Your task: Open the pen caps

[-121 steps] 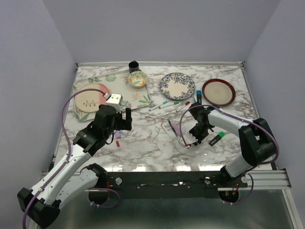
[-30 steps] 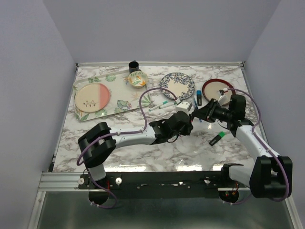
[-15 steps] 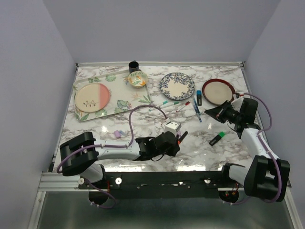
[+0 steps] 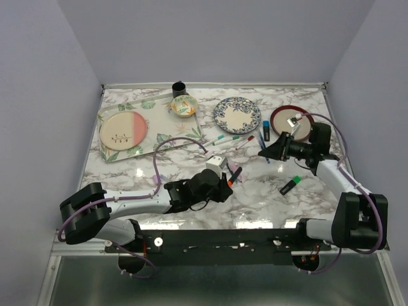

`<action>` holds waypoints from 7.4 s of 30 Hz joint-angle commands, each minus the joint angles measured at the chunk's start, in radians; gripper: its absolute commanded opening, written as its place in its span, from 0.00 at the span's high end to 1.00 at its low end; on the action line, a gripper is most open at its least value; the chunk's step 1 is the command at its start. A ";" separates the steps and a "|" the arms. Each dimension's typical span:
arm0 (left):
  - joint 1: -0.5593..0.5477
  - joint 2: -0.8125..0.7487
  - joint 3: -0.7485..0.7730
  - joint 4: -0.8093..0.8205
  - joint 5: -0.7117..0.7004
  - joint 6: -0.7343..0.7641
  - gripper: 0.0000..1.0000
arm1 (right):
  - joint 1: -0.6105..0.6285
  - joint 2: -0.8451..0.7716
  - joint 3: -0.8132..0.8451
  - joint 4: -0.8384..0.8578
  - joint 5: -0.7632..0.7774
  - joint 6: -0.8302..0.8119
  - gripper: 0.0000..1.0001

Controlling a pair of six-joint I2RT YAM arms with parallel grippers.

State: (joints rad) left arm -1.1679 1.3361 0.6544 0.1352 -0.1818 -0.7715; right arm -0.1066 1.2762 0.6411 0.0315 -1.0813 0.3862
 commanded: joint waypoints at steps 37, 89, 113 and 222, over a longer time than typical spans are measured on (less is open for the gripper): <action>0.050 -0.087 0.205 -0.476 0.417 0.440 1.00 | 0.706 -0.005 0.198 -0.921 0.030 -1.692 0.99; 0.313 -0.571 -0.262 -0.609 -0.430 -0.203 0.86 | 0.486 -0.041 0.239 -0.757 0.195 -1.322 0.99; 0.410 -0.298 -0.200 -0.543 -0.456 -0.134 0.63 | 0.486 0.005 0.207 -0.661 0.208 -1.177 1.00; 0.563 -0.647 0.103 -0.600 -0.035 0.460 0.01 | 0.397 0.155 -0.009 -0.740 1.086 -2.003 0.74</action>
State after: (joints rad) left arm -0.6144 0.6949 0.7708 -0.4950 -0.2543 -0.3248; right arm 0.3019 1.3758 0.6750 -0.8585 -0.0036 -1.6535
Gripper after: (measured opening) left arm 0.985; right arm 0.474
